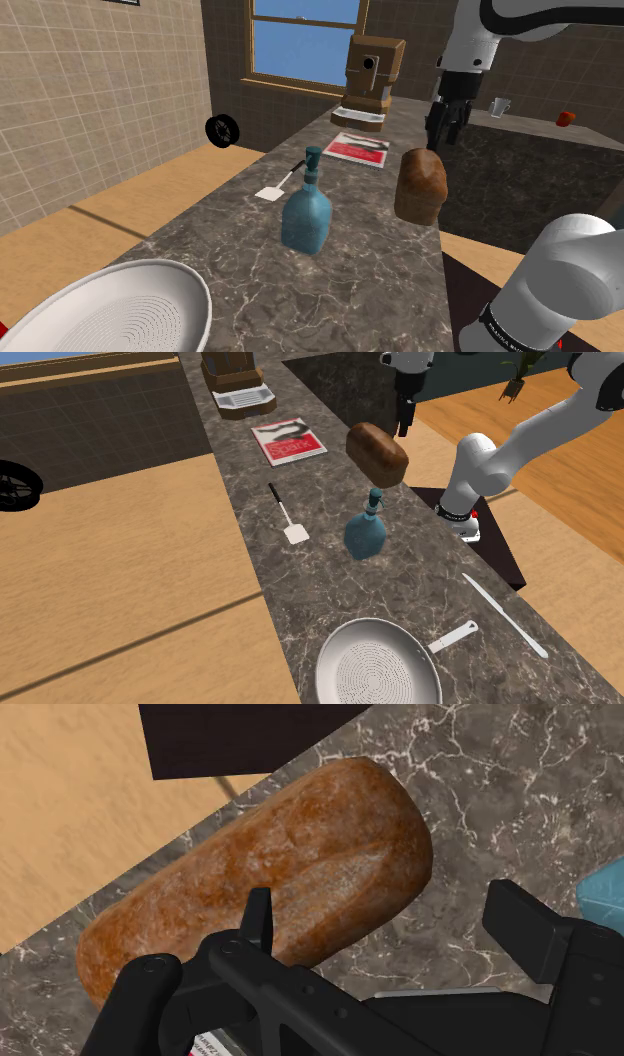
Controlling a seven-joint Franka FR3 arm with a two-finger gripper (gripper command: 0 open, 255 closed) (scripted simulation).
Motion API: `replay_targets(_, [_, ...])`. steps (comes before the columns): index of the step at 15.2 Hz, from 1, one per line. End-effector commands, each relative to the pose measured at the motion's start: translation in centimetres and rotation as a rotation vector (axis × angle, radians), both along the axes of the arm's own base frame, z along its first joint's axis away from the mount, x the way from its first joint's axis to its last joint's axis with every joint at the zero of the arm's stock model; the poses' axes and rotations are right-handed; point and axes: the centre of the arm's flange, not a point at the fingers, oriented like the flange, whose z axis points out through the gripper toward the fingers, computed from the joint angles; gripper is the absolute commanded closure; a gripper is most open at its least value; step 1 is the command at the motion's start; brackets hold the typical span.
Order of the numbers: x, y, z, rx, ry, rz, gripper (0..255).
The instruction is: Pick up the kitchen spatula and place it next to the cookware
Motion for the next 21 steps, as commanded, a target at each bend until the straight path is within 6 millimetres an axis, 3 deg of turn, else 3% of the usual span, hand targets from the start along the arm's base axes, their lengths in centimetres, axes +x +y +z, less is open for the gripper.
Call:
replay_targets(1, [0.0,0.0,0.0,0.000,0.000,0.000,0])
replay_targets(11, [7.3,9.6,-4.7,-0.032,-0.034,-0.310,0])
replay_targets(21, [17.3,16.3,-9.3,-0.064,-0.069,-0.621,0])
